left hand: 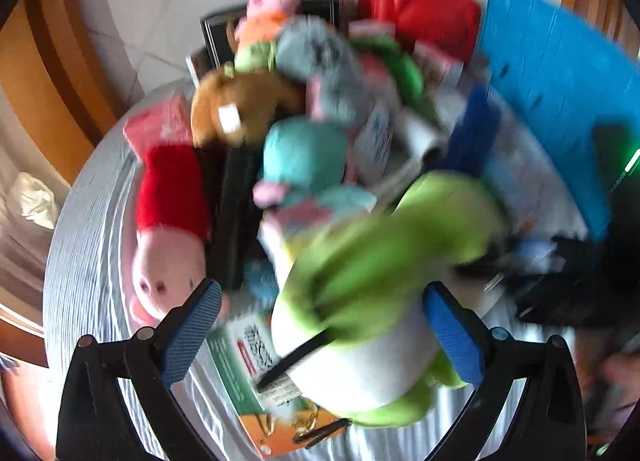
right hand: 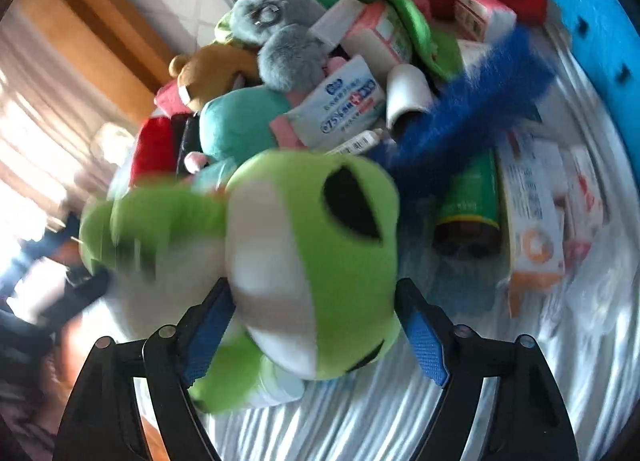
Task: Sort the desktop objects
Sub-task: 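Grasp the green frog plush with both grippers and lift it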
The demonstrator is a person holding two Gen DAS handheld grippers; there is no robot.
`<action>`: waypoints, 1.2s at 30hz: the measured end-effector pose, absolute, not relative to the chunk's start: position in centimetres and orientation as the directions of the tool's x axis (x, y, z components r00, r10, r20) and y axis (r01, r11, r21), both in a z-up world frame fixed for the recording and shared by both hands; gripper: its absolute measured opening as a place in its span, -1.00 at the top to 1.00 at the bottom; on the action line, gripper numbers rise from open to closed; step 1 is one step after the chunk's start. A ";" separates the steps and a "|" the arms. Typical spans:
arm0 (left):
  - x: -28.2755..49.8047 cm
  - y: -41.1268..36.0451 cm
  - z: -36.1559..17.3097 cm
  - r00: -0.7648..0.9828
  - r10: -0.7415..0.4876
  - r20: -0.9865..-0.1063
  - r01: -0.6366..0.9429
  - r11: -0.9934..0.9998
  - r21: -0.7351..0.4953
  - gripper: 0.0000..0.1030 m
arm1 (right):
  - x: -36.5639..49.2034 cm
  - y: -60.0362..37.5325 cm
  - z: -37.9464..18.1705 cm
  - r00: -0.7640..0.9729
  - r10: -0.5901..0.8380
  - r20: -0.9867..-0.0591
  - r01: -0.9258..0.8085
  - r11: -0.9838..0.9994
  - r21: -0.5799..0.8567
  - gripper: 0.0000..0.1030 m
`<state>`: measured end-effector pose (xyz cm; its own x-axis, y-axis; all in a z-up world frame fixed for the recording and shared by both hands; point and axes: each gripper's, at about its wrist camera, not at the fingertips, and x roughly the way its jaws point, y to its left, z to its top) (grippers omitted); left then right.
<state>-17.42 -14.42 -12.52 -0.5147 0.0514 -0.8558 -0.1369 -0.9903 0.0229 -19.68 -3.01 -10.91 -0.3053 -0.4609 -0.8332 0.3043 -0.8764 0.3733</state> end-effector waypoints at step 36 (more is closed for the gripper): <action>-14.2 -11.5 -14.2 -0.559 -0.046 -0.828 0.018 -0.999 0.044 -0.36 | -18.8 -4.6 -11.6 -0.280 -0.472 -0.836 0.474 -0.825 0.307 -0.24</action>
